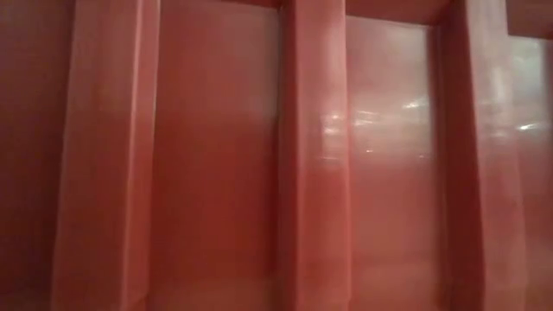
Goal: Sort blocks
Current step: Assemble the bin divider into the red bin
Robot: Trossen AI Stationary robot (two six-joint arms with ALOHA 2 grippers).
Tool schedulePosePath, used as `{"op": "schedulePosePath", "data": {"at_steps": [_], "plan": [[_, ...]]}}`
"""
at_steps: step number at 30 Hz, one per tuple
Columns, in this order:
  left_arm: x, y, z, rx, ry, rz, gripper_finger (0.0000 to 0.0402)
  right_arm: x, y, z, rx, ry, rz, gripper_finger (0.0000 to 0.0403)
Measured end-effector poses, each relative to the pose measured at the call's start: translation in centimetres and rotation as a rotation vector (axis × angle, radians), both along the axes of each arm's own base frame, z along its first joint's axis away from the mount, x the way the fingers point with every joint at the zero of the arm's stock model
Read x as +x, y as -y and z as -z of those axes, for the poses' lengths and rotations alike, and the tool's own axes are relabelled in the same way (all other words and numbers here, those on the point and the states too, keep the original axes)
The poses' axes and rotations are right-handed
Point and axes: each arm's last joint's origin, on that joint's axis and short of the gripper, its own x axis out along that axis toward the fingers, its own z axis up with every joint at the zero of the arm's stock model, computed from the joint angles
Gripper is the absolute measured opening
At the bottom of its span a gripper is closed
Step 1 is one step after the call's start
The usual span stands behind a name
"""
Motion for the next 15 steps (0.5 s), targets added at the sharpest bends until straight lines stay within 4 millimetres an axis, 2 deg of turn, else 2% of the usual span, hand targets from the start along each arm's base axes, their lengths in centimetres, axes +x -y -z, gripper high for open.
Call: {"op": "schedulePosePath", "data": {"at_steps": [4, 8, 10, 15], "plan": [[0.1, -0.3, -0.4, 0.001, 0.031, -0.108, 0.0000, 1.4, -4.4, 0.5, 0.092, 0.070, 0.068, 0.0000], [0.1, -0.9, -0.3, -0.002, 0.021, -0.278, 0.0000, 3.8, -6.6, 1.8, 0.113, 0.139, 0.131, 0.0000], [0.1, -1.0, -0.4, -0.029, 0.029, -0.338, 0.0000, 5.4, -7.0, 2.6, 0.080, 0.191, 0.137, 0.0000], [0.5, -0.9, -1.0, -0.117, 0.095, -0.359, 0.0000, 10.0, -5.4, 4.5, -0.085, 0.335, 0.095, 0.0000]]}}
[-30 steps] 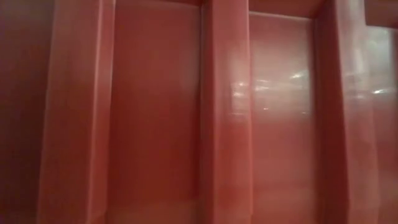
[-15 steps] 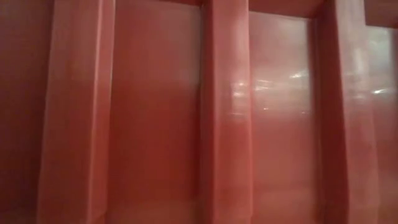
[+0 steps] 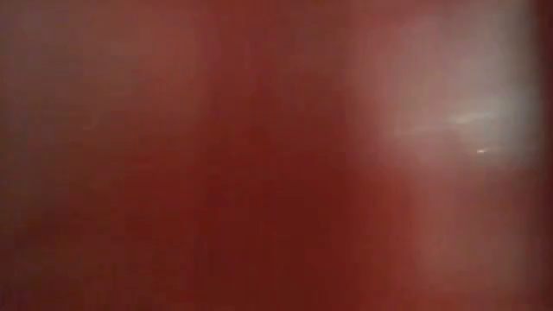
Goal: Sort blocks
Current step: Assemble the bin divider into the red bin
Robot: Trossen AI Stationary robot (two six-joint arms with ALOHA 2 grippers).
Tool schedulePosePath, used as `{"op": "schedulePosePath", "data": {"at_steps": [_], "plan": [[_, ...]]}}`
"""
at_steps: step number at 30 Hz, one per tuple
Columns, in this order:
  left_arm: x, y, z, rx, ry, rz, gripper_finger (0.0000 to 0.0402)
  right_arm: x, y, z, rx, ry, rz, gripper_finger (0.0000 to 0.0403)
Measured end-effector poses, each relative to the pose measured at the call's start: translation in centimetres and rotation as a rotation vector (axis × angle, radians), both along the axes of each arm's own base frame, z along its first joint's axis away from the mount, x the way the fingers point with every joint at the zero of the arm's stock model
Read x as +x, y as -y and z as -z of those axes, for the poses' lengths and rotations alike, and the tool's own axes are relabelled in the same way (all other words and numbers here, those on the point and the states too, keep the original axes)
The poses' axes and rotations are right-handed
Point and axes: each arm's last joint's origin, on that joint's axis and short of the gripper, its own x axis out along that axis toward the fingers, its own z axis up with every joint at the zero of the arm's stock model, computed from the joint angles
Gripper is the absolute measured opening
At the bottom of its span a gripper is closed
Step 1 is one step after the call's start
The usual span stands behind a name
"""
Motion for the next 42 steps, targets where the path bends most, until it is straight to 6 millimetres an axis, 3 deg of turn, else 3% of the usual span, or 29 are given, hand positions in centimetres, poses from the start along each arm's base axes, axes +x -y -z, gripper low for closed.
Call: {"op": "schedulePosePath", "data": {"at_steps": [3, 5, 9, 12, 17, 20, 24, 28, 32, 37, 42], "plan": [[0.9, 0.2, -0.3, -0.043, 0.053, 0.002, 0.0000, 2.2, 1.8, 0.3, -0.109, 0.076, -0.027, 0.0000], [1.5, 0.8, -0.2, -0.053, 0.065, 0.031, 0.0000, 2.5, 2.6, -0.2, -0.174, 0.103, -0.057, 0.0000], [2.3, 2.5, 0.0, -0.038, 0.052, 0.058, 0.0000, 0.2, 2.0, -1.0, -0.246, 0.006, -0.189, 0.0000], [2.9, 4.3, 0.7, -0.022, -0.014, 0.085, 0.0000, -2.1, 0.8, -0.2, -0.316, -0.133, -0.245, 0.0000], [5.3, 7.9, 3.6, -0.027, -0.213, 0.139, 0.0000, -4.1, -3.1, 3.5, -0.168, -0.085, -0.192, 0.0000], [6.7, 9.5, 4.5, -0.030, -0.235, 0.183, 0.0000, -4.5, -4.9, 6.6, -0.073, -0.053, -0.062, 0.0000], [8.4, 10.5, 5.0, -0.031, -0.199, 0.204, 0.0000, -3.3, -5.9, 10.3, -0.083, -0.113, 0.073, 0.0000], [9.1, 10.4, 4.9, -0.035, -0.153, 0.199, 0.0000, -1.1, -6.1, 12.5, -0.117, -0.164, 0.106, 0.0000], [9.3, 9.8, 4.5, -0.035, -0.116, 0.175, 0.0000, -0.6, -4.9, 13.4, -0.164, -0.339, 0.109, 0.0000], [8.6, 9.0, 3.8, -0.035, -0.086, 0.150, 0.0000, -3.9, -0.2, 12.2, -0.443, -0.718, 0.139, 0.0000], [7.9, 8.4, 3.7, -0.016, -0.112, 0.135, 0.0000, -5.2, 4.6, 10.5, -0.601, -0.851, 0.106, 0.0000]]}}
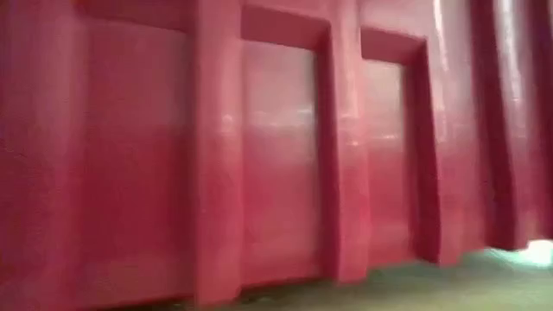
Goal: Sort blocks
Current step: Assemble the bin divider into the red bin
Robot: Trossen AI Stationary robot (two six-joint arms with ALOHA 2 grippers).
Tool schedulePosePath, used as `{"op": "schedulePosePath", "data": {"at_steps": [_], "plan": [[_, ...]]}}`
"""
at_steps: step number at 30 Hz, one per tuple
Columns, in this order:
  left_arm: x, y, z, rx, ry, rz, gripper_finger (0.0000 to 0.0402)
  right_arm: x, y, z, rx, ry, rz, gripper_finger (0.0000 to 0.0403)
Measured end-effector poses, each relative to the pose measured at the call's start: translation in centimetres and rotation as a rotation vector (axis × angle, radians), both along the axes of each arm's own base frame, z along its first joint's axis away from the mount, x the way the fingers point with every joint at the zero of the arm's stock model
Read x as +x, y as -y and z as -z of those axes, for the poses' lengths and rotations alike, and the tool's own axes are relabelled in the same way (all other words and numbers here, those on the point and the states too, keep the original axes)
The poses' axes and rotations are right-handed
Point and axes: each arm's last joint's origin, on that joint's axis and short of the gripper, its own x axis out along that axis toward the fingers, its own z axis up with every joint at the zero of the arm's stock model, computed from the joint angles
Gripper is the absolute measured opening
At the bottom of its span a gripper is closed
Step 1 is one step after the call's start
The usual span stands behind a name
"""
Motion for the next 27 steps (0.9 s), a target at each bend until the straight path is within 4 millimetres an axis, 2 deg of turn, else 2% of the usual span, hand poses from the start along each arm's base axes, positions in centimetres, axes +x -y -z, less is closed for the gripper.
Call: {"op": "schedulePosePath", "data": {"at_steps": [3, 8, 11, 14, 17, 19, 21, 27], "plan": [[-0.4, 0.0, 0.2, 0.003, -0.039, 0.001, 0.0000, -0.9, 2.9, 0.0, -0.091, -0.062, 0.070, 0.0000], [-1.6, 0.6, -0.2, -0.012, -0.050, 0.028, 0.0000, -1.5, 6.1, -1.9, -0.143, 0.063, 0.174, 0.0000], [-2.9, 0.6, -1.2, -0.012, 0.003, 0.032, 0.0000, -2.0, 6.7, -4.8, -0.156, 0.208, 0.150, 0.0000], [-4.9, 0.2, -2.8, 0.017, 0.091, 0.002, 0.0000, -2.7, 6.4, -7.5, -0.095, 0.377, 0.105, 0.0000], [-7.1, -0.3, -4.0, 0.053, 0.146, -0.069, 0.0000, -3.3, 5.4, -8.8, -0.020, 0.516, 0.088, 0.0000], [-8.3, -0.7, -4.4, 0.068, 0.151, -0.127, 0.0000, -3.8, 4.9, -8.5, 0.015, 0.495, 0.127, 0.0000], [-8.9, -0.9, -4.5, 0.070, 0.153, -0.173, 0.0000, -4.1, 4.2, -7.4, 0.030, 0.461, 0.182, 0.0000], [-8.3, -1.0, -4.0, 0.081, 0.116, -0.229, 0.0000, -4.2, 1.9, -0.1, 0.085, 0.467, 0.355, 0.0000]]}}
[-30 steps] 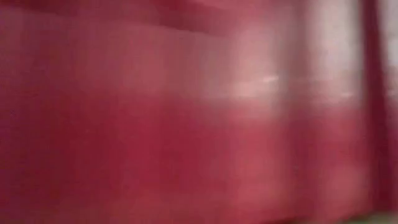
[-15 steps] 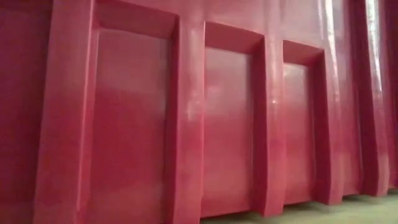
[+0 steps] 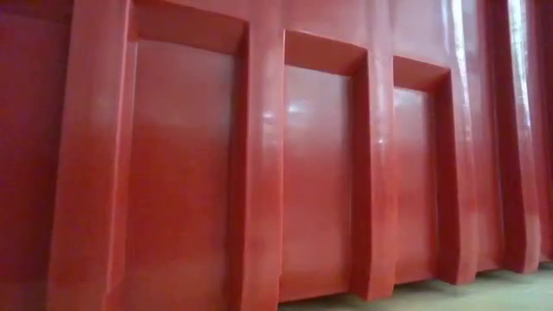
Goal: Sort blocks
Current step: Assemble the bin divider into the red bin
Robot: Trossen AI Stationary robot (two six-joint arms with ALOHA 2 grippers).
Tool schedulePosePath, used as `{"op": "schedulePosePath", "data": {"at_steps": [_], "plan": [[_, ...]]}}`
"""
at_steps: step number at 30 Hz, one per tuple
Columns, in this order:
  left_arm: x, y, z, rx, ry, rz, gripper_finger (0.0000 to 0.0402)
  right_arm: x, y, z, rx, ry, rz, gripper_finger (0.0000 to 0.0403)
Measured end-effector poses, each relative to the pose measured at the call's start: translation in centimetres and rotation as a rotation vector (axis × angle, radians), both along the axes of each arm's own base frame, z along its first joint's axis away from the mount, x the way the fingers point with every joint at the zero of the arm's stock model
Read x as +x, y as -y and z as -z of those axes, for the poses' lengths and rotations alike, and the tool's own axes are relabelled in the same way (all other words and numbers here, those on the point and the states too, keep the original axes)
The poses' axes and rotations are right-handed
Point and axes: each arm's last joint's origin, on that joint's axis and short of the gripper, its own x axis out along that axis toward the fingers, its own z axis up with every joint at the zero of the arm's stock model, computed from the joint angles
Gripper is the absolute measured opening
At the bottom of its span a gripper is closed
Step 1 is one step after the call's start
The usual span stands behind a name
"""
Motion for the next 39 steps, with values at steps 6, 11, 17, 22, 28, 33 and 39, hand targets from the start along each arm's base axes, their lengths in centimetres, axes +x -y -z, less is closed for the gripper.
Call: {"op": "schedulePosePath", "data": {"at_steps": [6, 11, 17, 22, 28, 33, 39], "plan": [[0.6, 0.0, 0.2, -0.006, -0.009, -0.033, 0.0000, 0.3, -3.7, 3.8, 0.145, 0.180, 0.059, 0.0000], [0.2, -0.1, 0.1, 0.017, -0.009, -0.041, 0.0000, -1.3, -7.0, 2.9, 0.234, 0.047, -0.035, 0.0000], [-0.2, -0.3, -0.1, 0.065, -0.016, -0.103, 0.0000, -3.4, -7.8, 1.6, 0.214, -0.224, -0.045, 0.0000], [-0.8, -0.4, -0.3, 0.069, -0.003, -0.116, 0.0000, -2.5, -8.1, -2.2, 0.164, -0.088, -0.070, 0.0000], [-2.3, -0.6, -1.0, 0.058, 0.044, -0.091, 0.0000, -2.5, -6.6, -8.5, 0.012, -0.072, -0.060, 0.0000], [-4.2, -0.3, -1.9, 0.067, 0.109, 0.051, 0.0000, -0.3, -6.6, -16.0, -0.158, 0.430, -0.107, 0.0000], [-4.8, -0.2, -2.0, 0.111, 0.106, 0.076, 0.0000, 5.4, -8.4, -20.7, -0.184, 0.776, -0.199, 0.0000]]}}
